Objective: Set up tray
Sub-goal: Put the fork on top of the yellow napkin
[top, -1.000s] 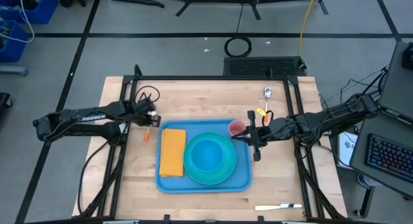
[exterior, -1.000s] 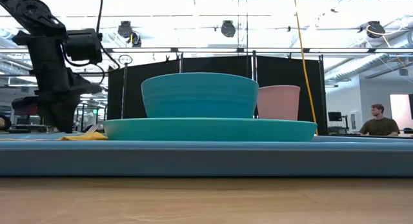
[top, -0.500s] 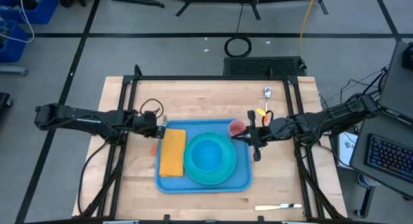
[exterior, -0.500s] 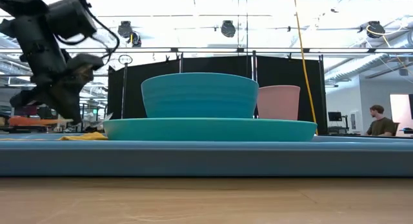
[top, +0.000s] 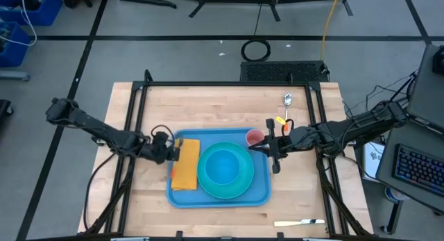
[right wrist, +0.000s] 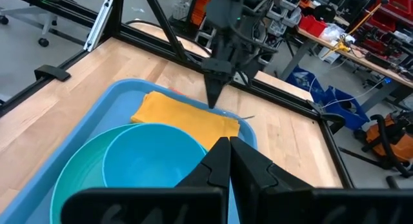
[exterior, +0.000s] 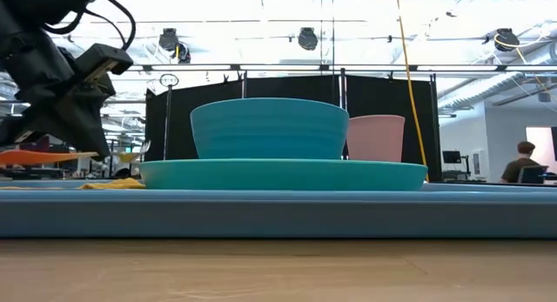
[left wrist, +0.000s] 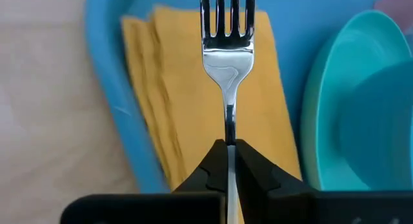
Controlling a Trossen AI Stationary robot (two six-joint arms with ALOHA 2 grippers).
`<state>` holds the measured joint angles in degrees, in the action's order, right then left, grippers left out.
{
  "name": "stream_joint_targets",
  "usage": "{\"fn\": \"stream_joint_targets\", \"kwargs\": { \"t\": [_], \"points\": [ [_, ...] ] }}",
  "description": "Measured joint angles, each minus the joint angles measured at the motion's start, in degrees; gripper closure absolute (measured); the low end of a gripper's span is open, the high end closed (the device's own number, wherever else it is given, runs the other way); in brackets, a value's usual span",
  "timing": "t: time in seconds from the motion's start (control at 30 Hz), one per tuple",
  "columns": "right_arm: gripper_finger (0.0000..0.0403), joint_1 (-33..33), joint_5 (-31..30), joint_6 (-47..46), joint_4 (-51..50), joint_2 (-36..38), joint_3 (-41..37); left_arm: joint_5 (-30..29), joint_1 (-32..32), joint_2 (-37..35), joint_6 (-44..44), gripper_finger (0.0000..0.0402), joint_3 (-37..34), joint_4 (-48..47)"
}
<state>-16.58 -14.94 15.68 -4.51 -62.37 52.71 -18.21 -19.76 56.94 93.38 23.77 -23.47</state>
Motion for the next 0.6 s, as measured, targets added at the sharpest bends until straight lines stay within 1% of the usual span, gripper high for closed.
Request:
{"fn": "stream_joint_targets", "kwargs": {
  "t": [0.13,0.3,0.6],
  "points": [
    [0.0403,0.0,0.0,0.04,0.17,0.0,0.0,-1.06,-3.34,4.92,3.73,0.0392,0.02,2.8],
    [0.0403,0.0,0.0,0.08,0.48,0.0,0.0,-1.5,-5.72,9.93,7.49,0.0392,0.38,4.69],
    [0.0403,0.0,0.0,0.38,0.85,0.0,0.0,-2.77,-6.33,13.43,8.94,0.0392,2.58,4.07]
  ]
}}
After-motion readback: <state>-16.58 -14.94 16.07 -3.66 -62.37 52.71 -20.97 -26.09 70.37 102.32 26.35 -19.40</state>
